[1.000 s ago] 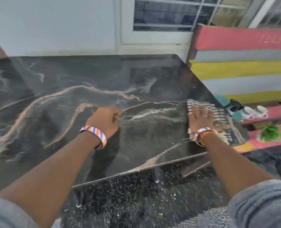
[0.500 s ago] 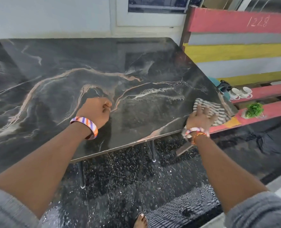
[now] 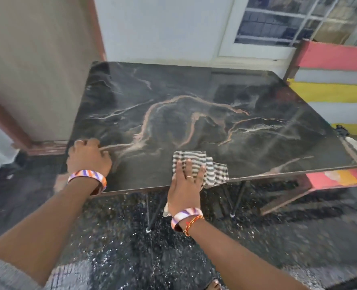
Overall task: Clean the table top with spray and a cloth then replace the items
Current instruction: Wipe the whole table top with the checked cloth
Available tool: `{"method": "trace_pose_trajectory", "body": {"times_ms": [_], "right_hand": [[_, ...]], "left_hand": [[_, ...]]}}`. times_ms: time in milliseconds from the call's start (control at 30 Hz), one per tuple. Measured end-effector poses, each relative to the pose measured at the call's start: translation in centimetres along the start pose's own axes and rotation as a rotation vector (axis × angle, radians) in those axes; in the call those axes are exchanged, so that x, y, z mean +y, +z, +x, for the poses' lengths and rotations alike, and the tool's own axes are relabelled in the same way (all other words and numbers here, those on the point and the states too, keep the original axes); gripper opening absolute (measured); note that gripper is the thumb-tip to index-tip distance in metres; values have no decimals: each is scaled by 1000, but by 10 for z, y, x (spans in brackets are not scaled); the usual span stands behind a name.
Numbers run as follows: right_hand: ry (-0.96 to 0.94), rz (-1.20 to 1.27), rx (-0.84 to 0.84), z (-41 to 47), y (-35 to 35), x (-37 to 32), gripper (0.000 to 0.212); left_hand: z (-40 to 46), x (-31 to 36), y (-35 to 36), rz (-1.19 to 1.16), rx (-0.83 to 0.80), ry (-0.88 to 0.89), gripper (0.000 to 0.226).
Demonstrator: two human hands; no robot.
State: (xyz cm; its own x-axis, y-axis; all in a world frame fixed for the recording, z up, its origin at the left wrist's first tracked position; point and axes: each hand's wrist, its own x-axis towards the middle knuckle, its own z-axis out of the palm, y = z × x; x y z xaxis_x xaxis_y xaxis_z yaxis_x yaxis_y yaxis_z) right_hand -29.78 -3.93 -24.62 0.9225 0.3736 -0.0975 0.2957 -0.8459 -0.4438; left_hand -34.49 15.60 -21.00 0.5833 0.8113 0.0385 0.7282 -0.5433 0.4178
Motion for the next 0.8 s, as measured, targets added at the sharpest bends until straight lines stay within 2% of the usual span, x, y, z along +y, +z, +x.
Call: {"method": "trace_pose_trajectory", "body": {"times_ms": [100, 300, 433, 533, 600, 700, 800], "right_hand": [[-54, -8, -77, -14, 15, -38, 54], [-267, 6, -220, -44, 40, -103, 68], [-421, 52, -278, -57, 48, -139, 68], [-476, 163, -359, -59, 56, -159, 67], [-495, 287, -405, -65, 68, -171, 64], [-406, 531, -667, -83, 79, -183, 56], [-320, 647, -909, -94, 89, -170, 52]], "left_hand": [[6, -46, -12, 50, -48, -109, 37], [7, -71, -31, -185, -77, -136, 47], [8, -97, -33, -501, -156, -204, 41], [5, -118, -42, -869, -279, -413, 38], [1, -130, -45, -929, -315, -519, 42], [-13, -161, -44, -788, -289, -624, 53], [-38, -202, -39, -849, -598, -769, 63]]}}
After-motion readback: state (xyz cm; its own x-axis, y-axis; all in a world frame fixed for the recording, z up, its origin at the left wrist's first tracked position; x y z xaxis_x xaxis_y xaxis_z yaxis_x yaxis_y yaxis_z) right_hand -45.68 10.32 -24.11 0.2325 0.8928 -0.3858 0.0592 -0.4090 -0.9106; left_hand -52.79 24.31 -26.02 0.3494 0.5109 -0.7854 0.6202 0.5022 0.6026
